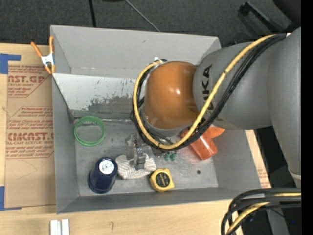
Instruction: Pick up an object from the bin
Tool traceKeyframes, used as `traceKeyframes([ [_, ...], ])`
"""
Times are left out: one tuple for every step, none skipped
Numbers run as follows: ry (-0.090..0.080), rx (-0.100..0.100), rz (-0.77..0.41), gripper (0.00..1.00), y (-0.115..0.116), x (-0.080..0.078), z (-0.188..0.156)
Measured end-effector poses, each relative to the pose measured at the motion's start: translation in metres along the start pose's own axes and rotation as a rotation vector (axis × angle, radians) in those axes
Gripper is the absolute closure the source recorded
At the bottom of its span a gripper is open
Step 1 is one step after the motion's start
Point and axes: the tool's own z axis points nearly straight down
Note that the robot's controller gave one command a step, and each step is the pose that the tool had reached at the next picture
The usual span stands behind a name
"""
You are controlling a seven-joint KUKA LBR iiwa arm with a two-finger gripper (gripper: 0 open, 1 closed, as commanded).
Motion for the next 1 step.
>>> traceKeyframes([
  [-0.011, -0.001, 0.002, 1.0, 0.0082, -0.0082, -0.0453],
])
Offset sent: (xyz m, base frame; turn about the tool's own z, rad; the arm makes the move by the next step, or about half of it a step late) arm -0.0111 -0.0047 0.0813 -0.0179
